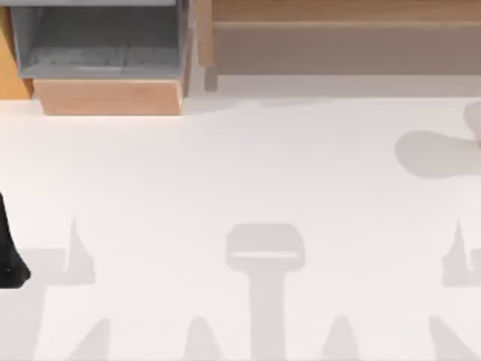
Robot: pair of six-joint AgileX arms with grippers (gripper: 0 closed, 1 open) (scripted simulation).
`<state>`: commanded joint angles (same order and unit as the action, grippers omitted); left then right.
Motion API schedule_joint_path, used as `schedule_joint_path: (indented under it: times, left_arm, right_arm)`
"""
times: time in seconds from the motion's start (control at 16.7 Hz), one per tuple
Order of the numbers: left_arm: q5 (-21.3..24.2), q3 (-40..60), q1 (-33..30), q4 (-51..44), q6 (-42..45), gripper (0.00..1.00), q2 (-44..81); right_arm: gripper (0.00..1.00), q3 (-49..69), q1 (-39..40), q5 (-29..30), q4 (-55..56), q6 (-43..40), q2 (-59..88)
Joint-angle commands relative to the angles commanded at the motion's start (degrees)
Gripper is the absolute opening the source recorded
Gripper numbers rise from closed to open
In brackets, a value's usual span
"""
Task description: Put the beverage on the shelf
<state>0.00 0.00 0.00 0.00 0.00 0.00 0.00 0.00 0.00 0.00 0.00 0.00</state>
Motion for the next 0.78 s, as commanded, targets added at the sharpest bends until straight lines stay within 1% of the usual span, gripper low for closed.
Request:
schedule_joint_path:
  times: [0.18, 0.36, 0.54, 0.78]
  left_arm:
    - [0.0, 0.0, 0.0, 0.0, 0.0, 1.0, 0.0]
    - [0.0, 0.0, 0.0, 0.0, 0.0, 1.0, 0.0]
    - [0.0, 0.0, 0.0, 0.0, 0.0, 1.0, 0.0]
    - [0.0, 0.0, 0.0, 0.0, 0.0, 1.0, 0.0]
  right_arm:
    - [1.0, 0.13, -0.11, -0.07, 0.56, 0.0, 0.55]
    - [1.0, 1.4, -1.11, -0.86, 5.74, -0.02, 5.76]
    - [1.0, 3.24, -2.58, -2.06, 15.0, -0.1, 16.08]
    - [1.0, 5.88, -4.68, -3.86, 30.72, -0.3, 35.93]
